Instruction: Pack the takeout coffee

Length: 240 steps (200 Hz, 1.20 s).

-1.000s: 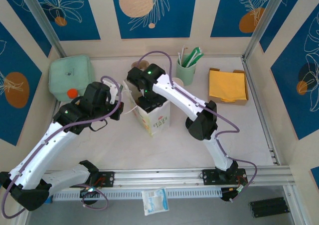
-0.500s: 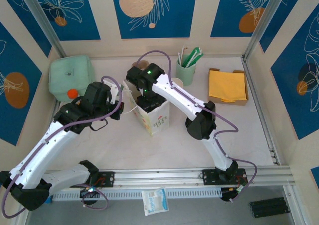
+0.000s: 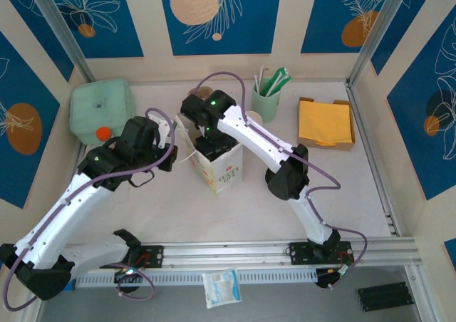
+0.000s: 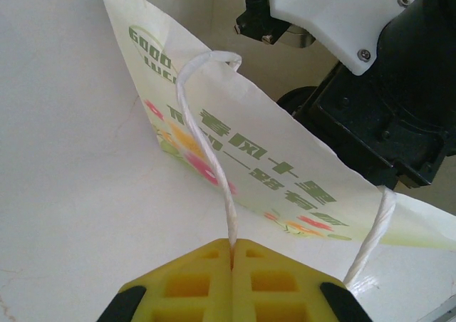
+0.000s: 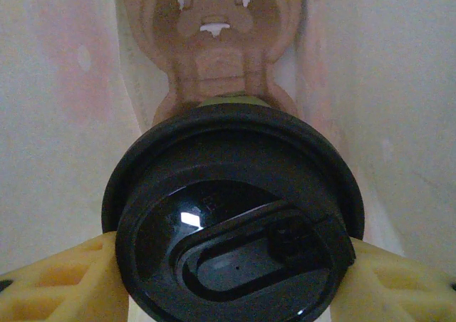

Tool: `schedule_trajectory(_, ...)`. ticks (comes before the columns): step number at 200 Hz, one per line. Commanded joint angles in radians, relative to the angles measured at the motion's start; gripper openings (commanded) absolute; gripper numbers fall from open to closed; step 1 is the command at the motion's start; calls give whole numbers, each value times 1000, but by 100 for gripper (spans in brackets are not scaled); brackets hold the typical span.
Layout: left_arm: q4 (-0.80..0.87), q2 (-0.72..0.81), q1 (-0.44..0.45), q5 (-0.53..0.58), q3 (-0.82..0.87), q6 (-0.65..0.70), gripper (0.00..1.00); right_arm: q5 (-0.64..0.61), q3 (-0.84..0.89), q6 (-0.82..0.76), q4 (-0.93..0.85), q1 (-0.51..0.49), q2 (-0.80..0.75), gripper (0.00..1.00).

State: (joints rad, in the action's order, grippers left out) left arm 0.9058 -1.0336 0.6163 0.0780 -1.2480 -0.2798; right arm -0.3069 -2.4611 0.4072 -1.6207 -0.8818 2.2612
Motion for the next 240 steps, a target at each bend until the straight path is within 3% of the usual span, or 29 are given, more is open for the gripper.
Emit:
schedule_trajectory(1,13,-4,-7,-21,-24,-2,0,60,-23,-10,-133,15,-12,55)
schedule_trajectory(240,10,0,-8,-17,-11,0,0,96,14,-16,-107,31,-22,55)
